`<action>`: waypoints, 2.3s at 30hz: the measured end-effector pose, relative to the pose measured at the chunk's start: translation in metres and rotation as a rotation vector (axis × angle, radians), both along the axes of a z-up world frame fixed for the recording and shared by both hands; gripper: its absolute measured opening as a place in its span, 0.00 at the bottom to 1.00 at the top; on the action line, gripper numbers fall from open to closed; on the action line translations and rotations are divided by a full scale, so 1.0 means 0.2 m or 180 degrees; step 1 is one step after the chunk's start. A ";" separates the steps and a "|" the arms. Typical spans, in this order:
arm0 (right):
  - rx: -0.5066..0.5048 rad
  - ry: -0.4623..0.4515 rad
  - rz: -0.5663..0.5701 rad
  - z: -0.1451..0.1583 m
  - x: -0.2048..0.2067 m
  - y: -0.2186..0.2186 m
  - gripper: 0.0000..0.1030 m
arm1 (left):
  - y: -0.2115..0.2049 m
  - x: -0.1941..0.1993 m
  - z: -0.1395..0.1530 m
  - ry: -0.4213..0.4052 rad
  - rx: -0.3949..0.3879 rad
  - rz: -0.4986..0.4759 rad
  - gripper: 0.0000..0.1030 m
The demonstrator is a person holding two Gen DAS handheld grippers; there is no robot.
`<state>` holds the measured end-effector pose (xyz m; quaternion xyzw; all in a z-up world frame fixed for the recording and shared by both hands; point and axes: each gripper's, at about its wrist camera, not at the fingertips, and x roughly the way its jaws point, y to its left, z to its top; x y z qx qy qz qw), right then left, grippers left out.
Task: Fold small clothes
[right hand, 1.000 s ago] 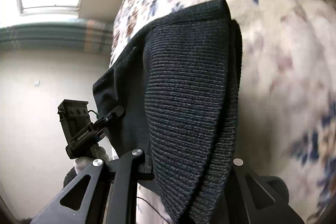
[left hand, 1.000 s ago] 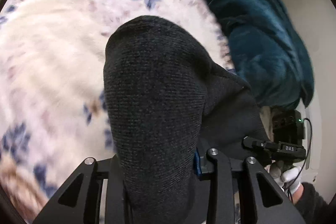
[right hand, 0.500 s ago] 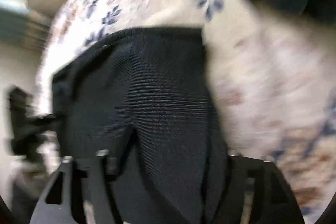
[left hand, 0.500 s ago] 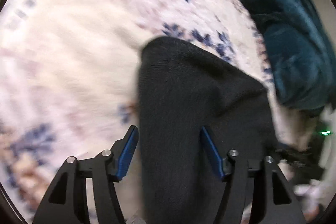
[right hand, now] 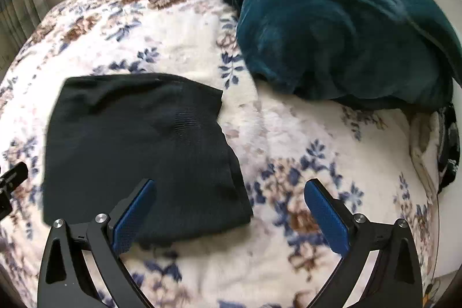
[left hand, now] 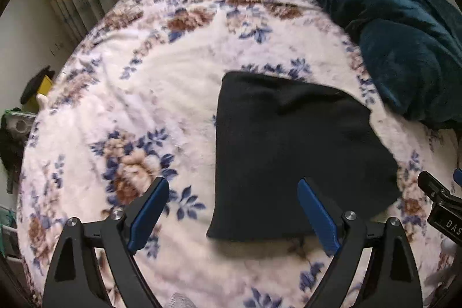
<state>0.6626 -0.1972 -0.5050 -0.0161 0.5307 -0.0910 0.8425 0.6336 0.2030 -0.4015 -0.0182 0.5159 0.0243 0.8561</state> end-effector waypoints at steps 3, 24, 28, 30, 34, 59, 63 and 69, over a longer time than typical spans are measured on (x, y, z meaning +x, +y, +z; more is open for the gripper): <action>-0.0056 -0.0092 0.0036 0.18 -0.12 0.02 1.00 | -0.03 -0.11 0.18 -0.0081 0.0003 -0.0006 0.88; 0.0028 -0.0854 0.0088 1.79 -1.34 0.04 1.00 | -0.06 -1.15 1.47 -0.0557 -0.0011 -0.0020 0.88; 0.0073 -0.0969 0.0117 2.04 -1.55 0.06 1.00 | -0.07 -1.31 1.63 -0.0663 0.0000 -0.0018 0.88; 0.0085 -0.1007 0.0142 2.14 -1.63 0.07 1.00 | -0.07 -1.37 1.71 -0.0736 0.0007 -0.0019 0.88; 0.0143 -0.1084 0.0162 2.31 -1.81 0.09 1.00 | -0.07 -1.48 1.82 -0.0859 0.0014 -0.0033 0.88; 0.0186 -0.1151 0.0272 2.43 -1.95 0.08 1.00 | -0.04 -1.68 1.88 -0.0944 0.0041 0.0037 0.98; 0.0209 -0.1141 0.0277 2.42 -1.95 0.08 1.00 | -0.04 -1.68 1.88 -0.0935 0.0033 0.0034 0.98; 0.0243 -0.1111 0.0289 2.42 -1.96 0.10 1.00 | -0.04 -1.69 1.88 -0.0924 0.0062 0.0050 0.98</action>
